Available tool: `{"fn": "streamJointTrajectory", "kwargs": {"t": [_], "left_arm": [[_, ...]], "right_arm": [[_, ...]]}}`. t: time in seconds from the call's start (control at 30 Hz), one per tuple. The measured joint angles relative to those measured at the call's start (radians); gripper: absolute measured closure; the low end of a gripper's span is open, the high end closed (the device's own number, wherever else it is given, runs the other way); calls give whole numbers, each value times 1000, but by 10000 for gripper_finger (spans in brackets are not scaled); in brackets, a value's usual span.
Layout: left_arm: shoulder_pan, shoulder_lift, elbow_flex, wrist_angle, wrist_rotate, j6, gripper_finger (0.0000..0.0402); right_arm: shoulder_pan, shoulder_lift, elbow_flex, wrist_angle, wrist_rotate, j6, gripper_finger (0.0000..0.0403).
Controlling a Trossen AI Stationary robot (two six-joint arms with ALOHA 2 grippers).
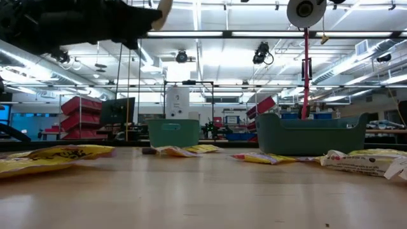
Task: Sort candy
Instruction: Put the white chocolate bar into the blue bin
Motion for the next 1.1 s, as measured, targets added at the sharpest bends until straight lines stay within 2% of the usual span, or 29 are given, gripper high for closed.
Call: {"fn": "streamJointTrajectory", "kwargs": {"t": [0.27,0.5,0.73,0.93,1.1], "left_arm": [[-43,4,1,74,0,29,329],[-67,99,64,85,-4,32,329],[-73,133,102,94,-17,50,329],[-70,134,113,87,-104,53,329],[-66,152,113,91,-120,53,329]], "right_arm": [[0,4,0,20,-20,36,247],[0,133,0,242,-61,13,233],[0,193,1,353,-63,15,226],[-4,197,0,374,-63,23,225],[-12,198,0,382,-54,38,223]]}}
